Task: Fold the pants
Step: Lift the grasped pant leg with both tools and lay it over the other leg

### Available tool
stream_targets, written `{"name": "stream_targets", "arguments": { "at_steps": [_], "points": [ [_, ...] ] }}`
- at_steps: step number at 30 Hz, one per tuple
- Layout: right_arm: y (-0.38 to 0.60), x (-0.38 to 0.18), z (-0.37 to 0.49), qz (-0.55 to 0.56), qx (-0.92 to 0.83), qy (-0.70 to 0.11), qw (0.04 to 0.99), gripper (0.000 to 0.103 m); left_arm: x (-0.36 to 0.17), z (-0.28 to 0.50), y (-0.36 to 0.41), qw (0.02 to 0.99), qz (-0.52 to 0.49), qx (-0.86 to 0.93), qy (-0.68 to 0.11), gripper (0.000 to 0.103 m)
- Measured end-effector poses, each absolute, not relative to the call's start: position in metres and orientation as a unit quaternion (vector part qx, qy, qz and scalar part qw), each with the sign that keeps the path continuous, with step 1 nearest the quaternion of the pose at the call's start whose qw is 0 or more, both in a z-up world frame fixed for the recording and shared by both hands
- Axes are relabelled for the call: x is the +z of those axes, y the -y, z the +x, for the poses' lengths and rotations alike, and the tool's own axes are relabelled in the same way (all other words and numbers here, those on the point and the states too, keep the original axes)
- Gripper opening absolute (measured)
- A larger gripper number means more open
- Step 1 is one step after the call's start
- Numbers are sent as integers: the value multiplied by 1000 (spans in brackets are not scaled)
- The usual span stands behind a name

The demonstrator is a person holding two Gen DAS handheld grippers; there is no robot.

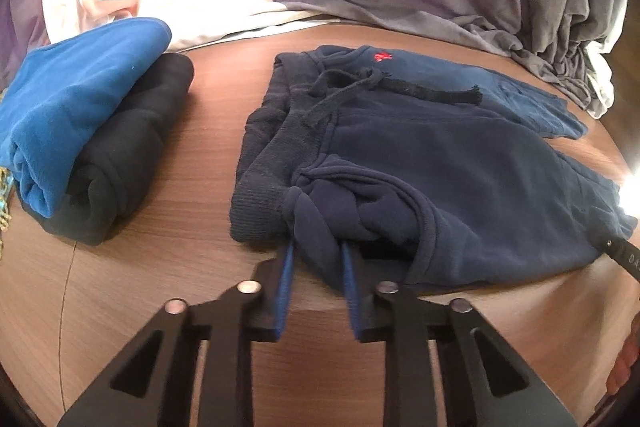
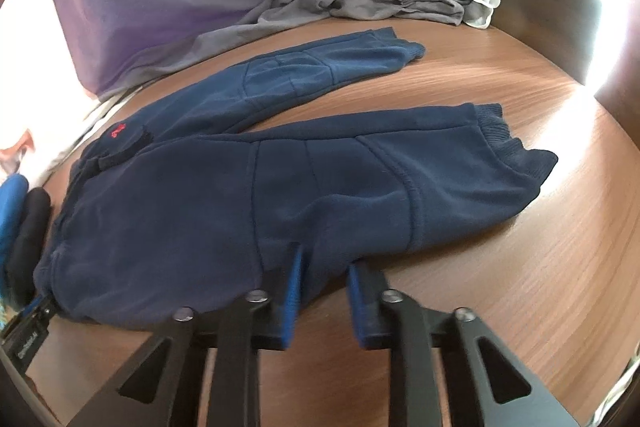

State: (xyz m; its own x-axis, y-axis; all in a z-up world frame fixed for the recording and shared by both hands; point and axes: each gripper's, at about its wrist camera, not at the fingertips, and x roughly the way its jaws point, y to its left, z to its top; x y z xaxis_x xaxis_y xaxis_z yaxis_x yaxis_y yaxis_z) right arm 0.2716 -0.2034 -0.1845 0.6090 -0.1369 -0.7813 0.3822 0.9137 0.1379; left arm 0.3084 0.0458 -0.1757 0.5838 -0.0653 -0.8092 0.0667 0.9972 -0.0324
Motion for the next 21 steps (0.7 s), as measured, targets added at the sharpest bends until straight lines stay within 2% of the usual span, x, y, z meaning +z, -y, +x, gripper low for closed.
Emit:
{"name": "stream_targets", "arguments": {
  "at_steps": [5, 13, 17, 19, 21],
  "points": [
    [203, -171, 268, 137, -140, -405, 893, 11, -163, 300, -45, 898, -10, -51, -436, 12],
    [195, -155, 252, 112, -137, -401, 899, 11, -165, 295, -53, 890, -37, -61, -451, 13],
    [196, -163, 249, 113, -143, -413, 892, 11, -171, 295, -53, 886, -34, -57, -458, 22],
    [197, -166, 248, 117, -143, -416, 890, 11, -173, 297, -53, 885, -32, -57, -460, 34],
    [196, -167, 248, 114, -143, -417, 890, 11, -177, 300, -54, 885, -34, -56, -461, 35]
  ]
}}
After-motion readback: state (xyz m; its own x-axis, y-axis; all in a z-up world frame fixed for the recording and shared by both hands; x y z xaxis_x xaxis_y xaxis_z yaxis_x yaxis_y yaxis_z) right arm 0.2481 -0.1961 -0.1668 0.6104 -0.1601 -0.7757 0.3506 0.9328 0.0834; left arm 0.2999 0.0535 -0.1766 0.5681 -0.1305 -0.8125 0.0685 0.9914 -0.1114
